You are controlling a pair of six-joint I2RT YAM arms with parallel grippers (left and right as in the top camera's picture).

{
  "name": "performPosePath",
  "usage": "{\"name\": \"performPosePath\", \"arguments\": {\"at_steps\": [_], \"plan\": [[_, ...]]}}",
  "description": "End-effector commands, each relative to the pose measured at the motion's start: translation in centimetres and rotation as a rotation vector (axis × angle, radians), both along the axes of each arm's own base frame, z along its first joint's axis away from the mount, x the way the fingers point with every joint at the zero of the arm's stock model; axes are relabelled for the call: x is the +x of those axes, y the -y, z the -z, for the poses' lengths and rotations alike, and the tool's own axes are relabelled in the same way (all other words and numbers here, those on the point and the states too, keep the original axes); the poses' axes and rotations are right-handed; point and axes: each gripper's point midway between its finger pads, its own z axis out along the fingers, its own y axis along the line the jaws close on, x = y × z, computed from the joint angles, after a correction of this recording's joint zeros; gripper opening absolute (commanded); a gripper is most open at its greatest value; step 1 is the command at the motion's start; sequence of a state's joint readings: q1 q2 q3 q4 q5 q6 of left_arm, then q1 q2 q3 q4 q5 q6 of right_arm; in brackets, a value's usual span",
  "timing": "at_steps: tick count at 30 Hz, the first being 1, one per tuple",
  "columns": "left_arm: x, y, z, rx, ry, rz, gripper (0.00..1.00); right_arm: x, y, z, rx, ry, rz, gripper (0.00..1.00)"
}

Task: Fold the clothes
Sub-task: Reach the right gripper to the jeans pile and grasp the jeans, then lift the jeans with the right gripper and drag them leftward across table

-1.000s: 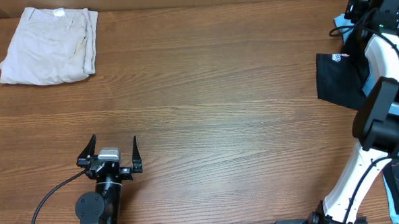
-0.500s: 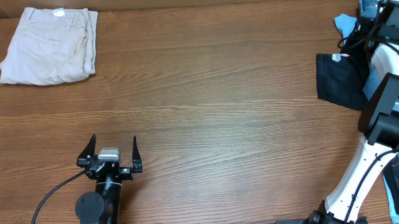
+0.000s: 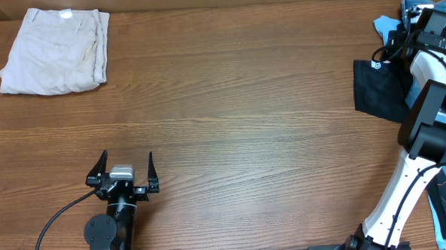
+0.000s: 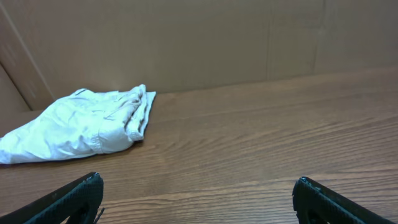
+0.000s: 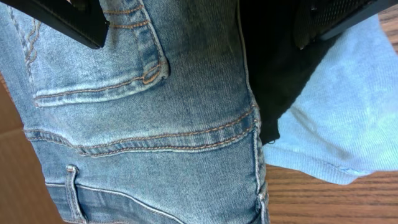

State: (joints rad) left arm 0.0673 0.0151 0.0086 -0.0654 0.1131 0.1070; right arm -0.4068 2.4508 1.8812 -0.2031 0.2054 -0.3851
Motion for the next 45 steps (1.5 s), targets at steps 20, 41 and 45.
{"name": "performPosePath", "arguments": {"at_steps": [20, 41, 45], "plan": [[0.0, 0.1, 0.0, -0.003, 0.005, 0.006, 1.0, -1.5, 2.6, 0.6, 0.053, 0.006, 0.095, 0.81], [0.0, 0.1, 0.0, -0.003, 0.005, 0.006, 1.0, 3.3, 0.8, -6.7, 0.096, 0.238, 0.132, 0.08], [0.0, 0.1, 0.0, -0.003, 0.005, 0.006, 1.0, 3.8, 0.2, -7.9, 0.124, 0.282, 0.149, 0.04]]}}
